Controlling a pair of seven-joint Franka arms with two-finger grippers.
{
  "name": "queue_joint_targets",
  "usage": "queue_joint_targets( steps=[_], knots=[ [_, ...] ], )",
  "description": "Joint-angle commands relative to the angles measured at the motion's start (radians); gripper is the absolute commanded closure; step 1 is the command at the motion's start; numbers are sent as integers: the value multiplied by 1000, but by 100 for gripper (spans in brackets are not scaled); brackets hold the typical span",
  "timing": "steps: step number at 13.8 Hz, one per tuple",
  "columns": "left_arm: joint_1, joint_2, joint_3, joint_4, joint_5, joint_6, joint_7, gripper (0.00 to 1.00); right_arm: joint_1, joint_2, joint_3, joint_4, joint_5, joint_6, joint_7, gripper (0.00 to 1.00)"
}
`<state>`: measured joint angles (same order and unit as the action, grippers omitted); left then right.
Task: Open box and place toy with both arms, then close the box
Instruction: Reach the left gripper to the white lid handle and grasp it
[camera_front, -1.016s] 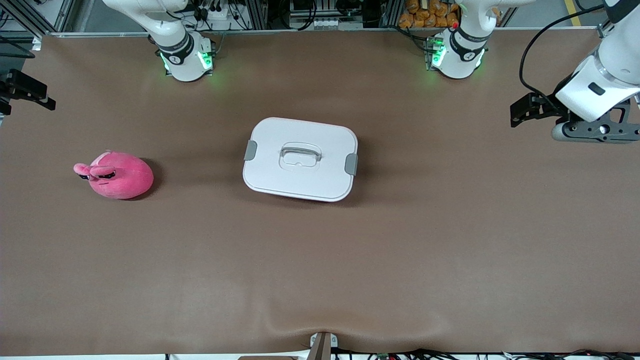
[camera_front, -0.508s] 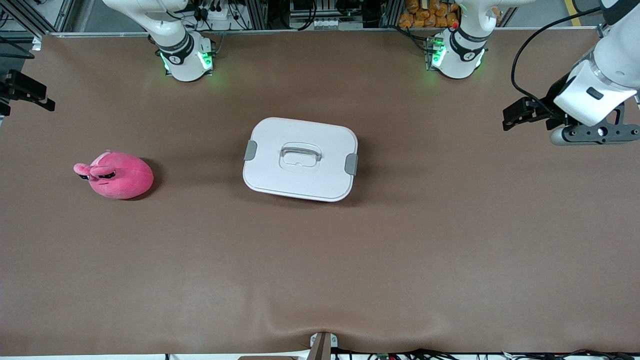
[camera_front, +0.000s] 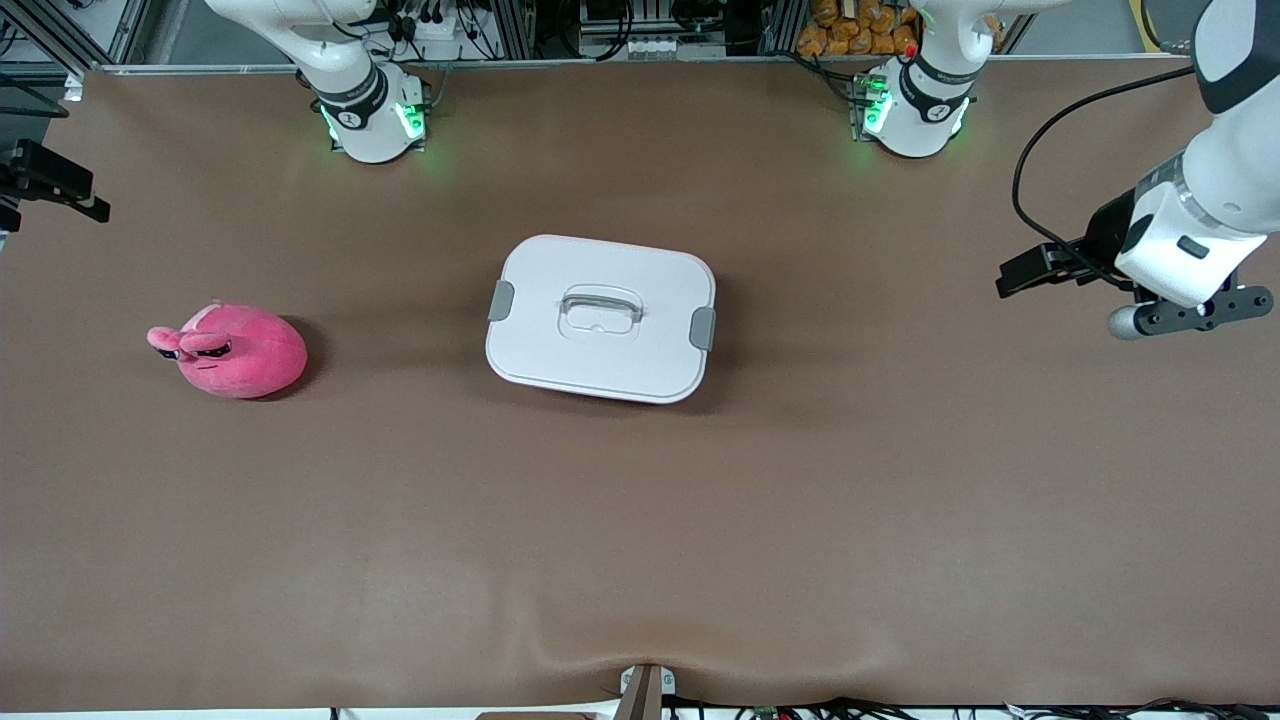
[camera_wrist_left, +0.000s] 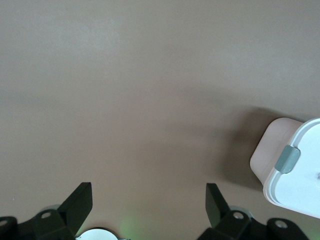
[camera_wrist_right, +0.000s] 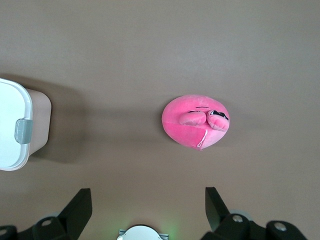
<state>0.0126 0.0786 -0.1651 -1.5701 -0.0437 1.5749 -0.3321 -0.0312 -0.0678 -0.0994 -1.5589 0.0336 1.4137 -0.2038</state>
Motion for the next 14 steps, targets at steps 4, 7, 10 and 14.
queue_joint_targets(
  steps=[4,7,10,14],
  knots=[
    [-107,76,-28,13,-12,40,-218,0,-15,11,7,22,3,-7,6,0],
    [-204,133,-28,12,-2,92,-384,0,-15,20,7,23,2,-7,6,0],
    [-313,159,-28,21,-2,148,-607,0,-18,29,7,25,2,-9,4,0],
    [-449,225,-28,105,-2,166,-816,0,-19,39,6,25,0,-4,3,0]
  ],
)
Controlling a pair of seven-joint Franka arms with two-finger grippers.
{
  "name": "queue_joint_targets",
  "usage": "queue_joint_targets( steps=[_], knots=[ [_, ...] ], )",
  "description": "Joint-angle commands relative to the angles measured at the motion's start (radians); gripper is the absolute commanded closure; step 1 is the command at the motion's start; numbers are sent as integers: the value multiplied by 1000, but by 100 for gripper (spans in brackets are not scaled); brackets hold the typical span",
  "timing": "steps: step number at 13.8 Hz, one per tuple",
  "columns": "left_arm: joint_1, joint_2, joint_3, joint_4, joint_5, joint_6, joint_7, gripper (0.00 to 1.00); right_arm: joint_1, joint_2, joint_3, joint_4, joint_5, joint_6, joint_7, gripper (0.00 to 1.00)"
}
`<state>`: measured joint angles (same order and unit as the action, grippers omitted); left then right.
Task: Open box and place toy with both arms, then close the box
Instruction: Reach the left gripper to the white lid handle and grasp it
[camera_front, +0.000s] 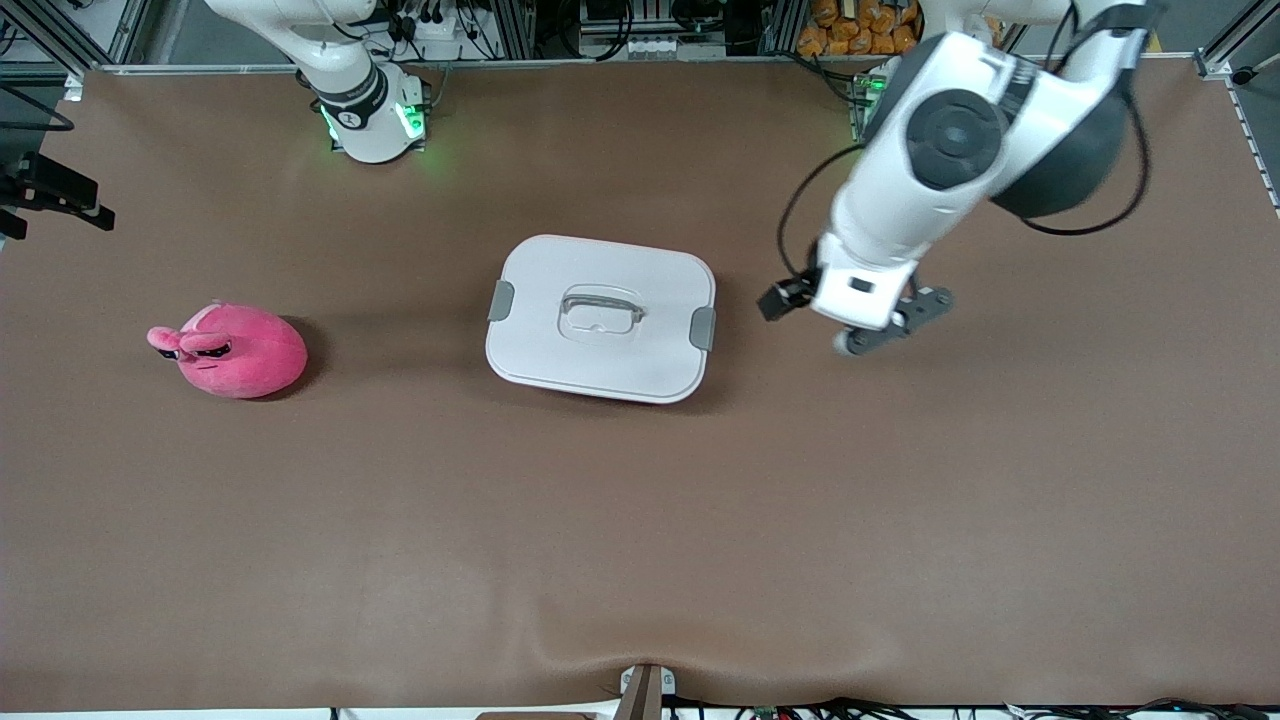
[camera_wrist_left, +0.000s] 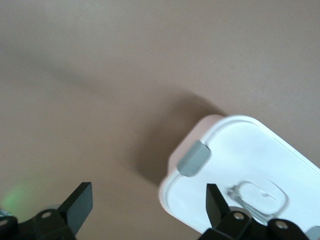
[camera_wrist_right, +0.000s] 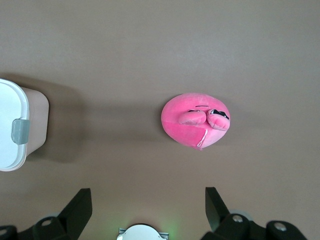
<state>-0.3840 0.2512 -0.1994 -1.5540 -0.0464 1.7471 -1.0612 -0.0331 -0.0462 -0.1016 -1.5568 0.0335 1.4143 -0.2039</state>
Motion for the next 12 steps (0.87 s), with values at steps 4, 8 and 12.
queue_joint_targets(
  steps=[4,8,12],
  knots=[
    [-172,134,15,178,17,3,-271,0,-21,31,-4,23,-3,-9,6,0],
    [-303,193,12,176,129,38,-599,0,-22,45,-9,26,-1,-12,4,0],
    [-384,255,12,176,195,181,-896,0,-21,55,-24,27,2,-12,1,0]
  ],
)
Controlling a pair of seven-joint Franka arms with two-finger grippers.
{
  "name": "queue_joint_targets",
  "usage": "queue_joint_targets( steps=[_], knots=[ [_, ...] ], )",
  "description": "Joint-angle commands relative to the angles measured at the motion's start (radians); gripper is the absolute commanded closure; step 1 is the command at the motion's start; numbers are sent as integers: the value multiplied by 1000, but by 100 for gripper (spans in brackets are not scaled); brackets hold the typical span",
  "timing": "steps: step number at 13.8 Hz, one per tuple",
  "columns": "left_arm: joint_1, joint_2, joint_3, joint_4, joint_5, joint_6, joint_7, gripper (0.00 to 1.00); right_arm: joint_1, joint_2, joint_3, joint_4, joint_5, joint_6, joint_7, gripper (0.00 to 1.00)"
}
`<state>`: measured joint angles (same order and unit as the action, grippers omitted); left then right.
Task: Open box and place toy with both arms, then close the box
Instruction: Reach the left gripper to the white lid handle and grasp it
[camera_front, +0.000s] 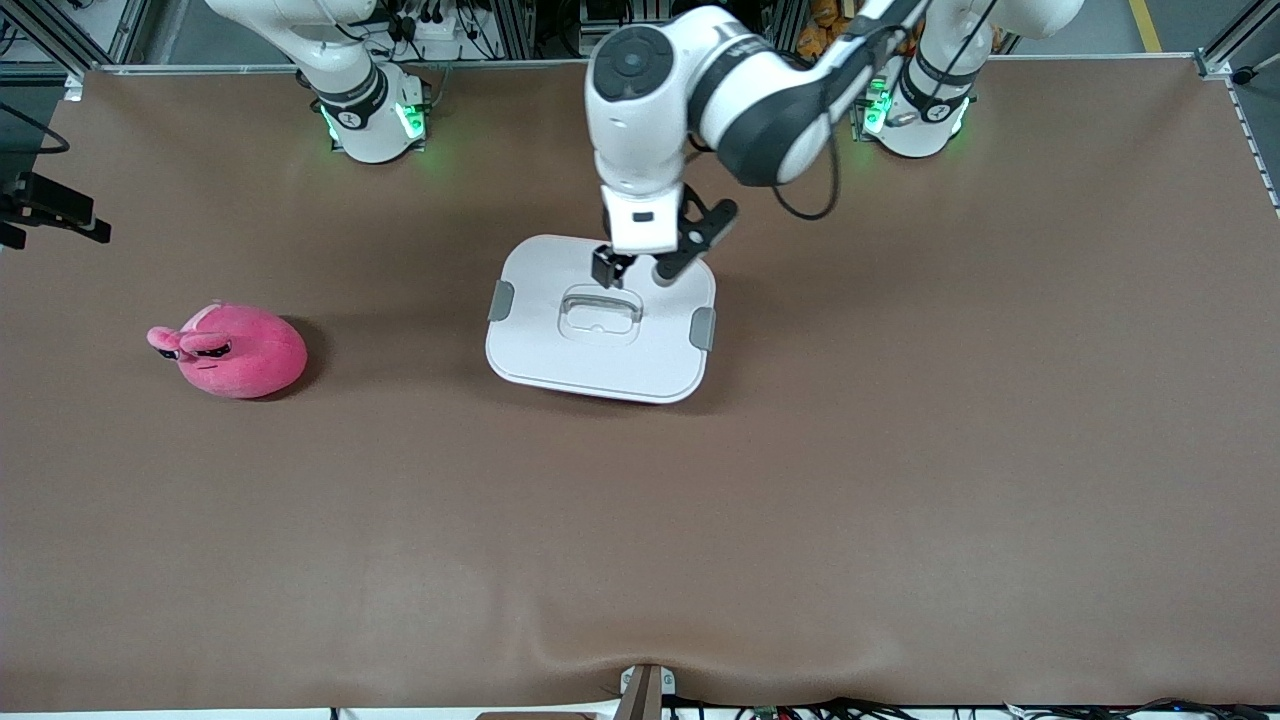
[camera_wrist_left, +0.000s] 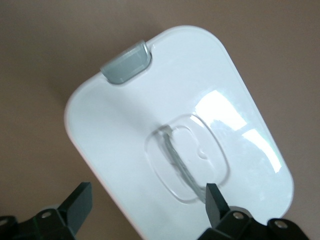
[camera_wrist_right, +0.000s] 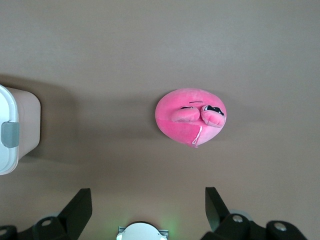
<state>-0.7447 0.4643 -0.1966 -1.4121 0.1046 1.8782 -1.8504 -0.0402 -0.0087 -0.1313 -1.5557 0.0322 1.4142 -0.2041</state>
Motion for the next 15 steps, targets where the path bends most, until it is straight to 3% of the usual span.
queue_joint_targets(
  steps=[1,3,7,8,10,15],
  knots=[
    [-51,69,13,35,78,74,-165,0,-15,22,6,25,5,-12,2,0],
    [-68,99,16,35,144,102,-274,0,-15,24,6,23,5,-14,0,0],
    [-71,131,19,35,159,174,-398,0,-15,47,4,16,5,-14,-145,0],
    [-70,134,17,33,179,180,-420,5,-14,53,4,17,5,-12,-181,0],
    [-70,146,16,33,194,185,-435,30,-10,68,6,16,5,-14,-192,0],
    [-73,157,16,33,196,191,-437,32,-9,81,4,-23,2,-15,-326,0]
  ],
)
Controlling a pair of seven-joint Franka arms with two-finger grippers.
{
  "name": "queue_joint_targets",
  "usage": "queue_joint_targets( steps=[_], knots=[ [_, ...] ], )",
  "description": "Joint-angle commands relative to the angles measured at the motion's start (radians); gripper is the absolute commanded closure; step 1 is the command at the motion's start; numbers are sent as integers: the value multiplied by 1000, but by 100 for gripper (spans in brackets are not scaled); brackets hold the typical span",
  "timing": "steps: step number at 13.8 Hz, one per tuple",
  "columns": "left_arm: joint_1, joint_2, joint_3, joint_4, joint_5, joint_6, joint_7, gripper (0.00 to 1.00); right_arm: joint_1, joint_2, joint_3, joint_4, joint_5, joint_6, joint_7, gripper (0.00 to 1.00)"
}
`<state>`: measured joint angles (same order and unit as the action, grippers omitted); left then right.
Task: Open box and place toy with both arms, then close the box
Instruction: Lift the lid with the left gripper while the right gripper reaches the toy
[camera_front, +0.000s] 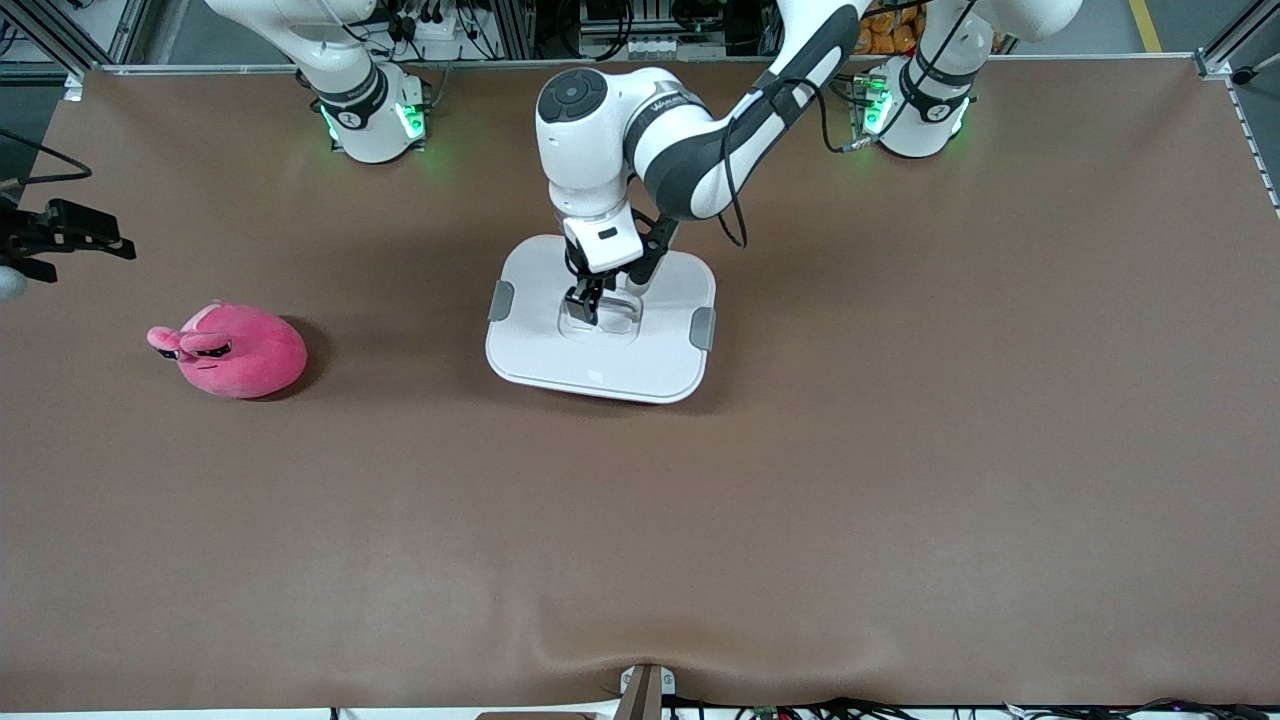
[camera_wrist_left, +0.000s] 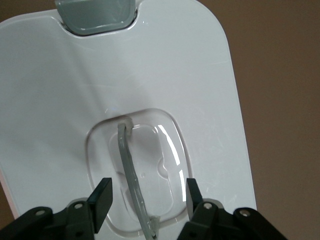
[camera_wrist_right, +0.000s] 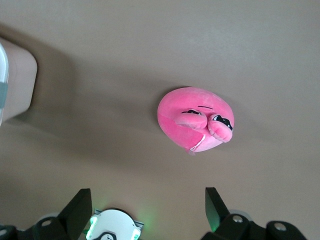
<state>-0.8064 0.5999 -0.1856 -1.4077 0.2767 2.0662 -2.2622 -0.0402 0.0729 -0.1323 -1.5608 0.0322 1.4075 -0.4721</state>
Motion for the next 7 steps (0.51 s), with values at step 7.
queue_joint_targets(
  steps=[7],
  knots=[
    [-16,26,5,29,25,3,-25,51,-4,21,8,-79,-20,27,-268,0]
  ],
)
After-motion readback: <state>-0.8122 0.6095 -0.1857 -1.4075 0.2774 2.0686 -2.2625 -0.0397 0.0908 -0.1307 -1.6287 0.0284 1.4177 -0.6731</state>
